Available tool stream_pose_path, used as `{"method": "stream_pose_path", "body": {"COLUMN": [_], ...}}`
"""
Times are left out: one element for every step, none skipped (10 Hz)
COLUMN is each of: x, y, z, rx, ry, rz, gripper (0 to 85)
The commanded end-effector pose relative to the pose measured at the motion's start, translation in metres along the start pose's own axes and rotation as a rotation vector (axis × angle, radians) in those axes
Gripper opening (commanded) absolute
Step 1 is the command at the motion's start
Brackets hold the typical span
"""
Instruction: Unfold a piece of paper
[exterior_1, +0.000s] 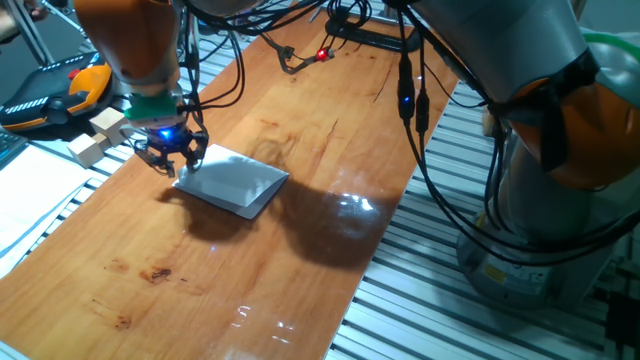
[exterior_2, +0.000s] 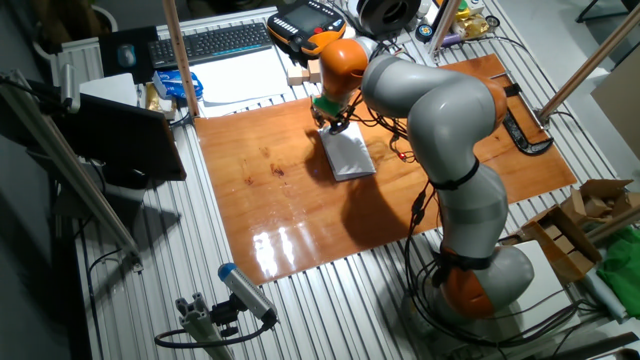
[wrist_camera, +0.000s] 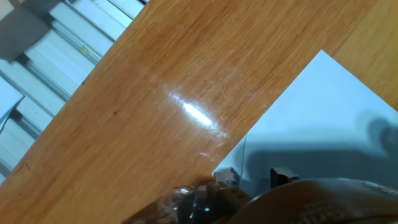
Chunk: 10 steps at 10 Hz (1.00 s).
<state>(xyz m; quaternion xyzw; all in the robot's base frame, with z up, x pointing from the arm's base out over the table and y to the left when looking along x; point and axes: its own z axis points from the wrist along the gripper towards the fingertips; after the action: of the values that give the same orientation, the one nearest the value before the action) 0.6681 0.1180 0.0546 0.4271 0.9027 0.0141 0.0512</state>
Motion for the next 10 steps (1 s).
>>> {"method": "stream_pose_path", "body": {"x": [-0.0001, -0.0004, -0.0012, -0.0018, -0.0018, -0.0019, -0.0025, -0.0030, -0.0025, -0.0034], "y": [0.0006, 0.0008, 0.0008, 0.0007, 0.0008, 0.0007, 0.0004, 0.0002, 0.0002, -0.0003], "z": [0.0020, 0.0041, 0.0056, 0.0059, 0.0064, 0.0061, 0.0048, 0.0033, 0.0026, 0.0001], "rx": [0.000, 0.000, -0.001, -0.002, -0.005, -0.007, -0.004, 0.003, 0.006, 0.007], "ry": [0.000, 0.000, 0.001, 0.000, 0.001, 0.001, -0.001, -0.003, -0.005, -0.004], "rz": [0.001, 0.001, 0.002, 0.002, 0.002, -0.003, -0.009, -0.014, -0.015, -0.012], "gripper": [33.7, 32.7, 32.3, 30.7, 25.3, 11.3, 2.0, 2.0, 2.0, 2.0]}}
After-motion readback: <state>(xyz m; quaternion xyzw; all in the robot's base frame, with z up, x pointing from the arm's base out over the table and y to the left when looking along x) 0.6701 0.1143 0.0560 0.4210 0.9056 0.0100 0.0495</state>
